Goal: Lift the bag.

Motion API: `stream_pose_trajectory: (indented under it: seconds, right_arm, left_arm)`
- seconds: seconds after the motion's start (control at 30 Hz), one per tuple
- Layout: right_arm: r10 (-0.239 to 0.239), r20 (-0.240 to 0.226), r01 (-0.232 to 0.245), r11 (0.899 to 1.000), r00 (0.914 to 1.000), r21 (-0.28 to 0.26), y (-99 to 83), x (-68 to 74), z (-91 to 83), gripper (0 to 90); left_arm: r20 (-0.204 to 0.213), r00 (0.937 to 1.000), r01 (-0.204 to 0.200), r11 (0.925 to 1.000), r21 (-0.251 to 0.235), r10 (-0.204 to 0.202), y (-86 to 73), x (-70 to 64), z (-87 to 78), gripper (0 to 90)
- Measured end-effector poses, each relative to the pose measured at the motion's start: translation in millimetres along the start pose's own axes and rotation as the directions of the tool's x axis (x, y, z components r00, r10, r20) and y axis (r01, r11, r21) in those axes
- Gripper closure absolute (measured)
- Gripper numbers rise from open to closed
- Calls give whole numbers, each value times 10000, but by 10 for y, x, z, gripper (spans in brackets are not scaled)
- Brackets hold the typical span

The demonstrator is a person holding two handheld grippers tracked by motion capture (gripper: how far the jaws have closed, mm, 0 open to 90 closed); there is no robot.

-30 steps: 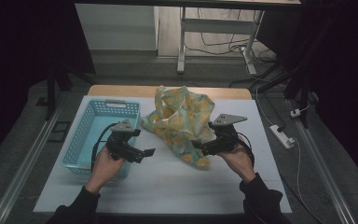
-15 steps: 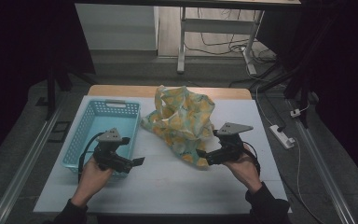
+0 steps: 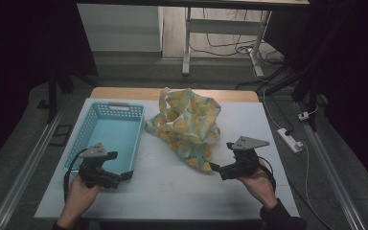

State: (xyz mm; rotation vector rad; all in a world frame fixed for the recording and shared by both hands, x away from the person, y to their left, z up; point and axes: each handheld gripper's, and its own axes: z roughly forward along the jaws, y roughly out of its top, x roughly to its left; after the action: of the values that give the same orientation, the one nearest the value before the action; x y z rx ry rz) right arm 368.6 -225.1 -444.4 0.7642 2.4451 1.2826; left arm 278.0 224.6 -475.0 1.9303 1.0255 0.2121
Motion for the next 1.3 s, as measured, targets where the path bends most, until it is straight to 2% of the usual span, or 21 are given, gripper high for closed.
stream_pose_trajectory:
  seconds: [0.43,0.57,0.8,0.87,1.0,1.07,1.3]
  right_arm:
    - [520,438,-526,9985,9977,125,-376,-23,-189,5]
    - [636,682,-648,9978,9956,160,-490,-26,-257,5]
    - [883,1112,-915,9955,9899,239,-680,-14,-376,5]
    - [957,1238,-1000,9946,9877,288,-736,-17,-405,5]
    - [1172,1399,-1232,9918,9832,351,-838,-22,-462,5]
    - [1237,1499,-1315,9904,9809,433,-884,-23,-487,5]
    - [1442,1671,-1586,9844,9753,765,-1035,-14,-552,5]
  left_arm:
    - [-486,9981,387,9992,71,-384,-328,-8,-213,0]
    - [-818,9960,350,9990,-260,-371,-389,-46,-314,0]
    - [-1300,9902,448,9980,-439,-502,-534,-81,-451,0]
    - [-1462,9877,511,9980,-371,-560,-582,-71,-469,0]
    - [-1397,9870,770,9968,-228,-795,-683,-40,-481,0]
    - [-1490,9853,816,9965,-170,-832,-720,-35,-487,0]
    - [-2199,9721,987,9929,657,-820,-872,1,-479,0]
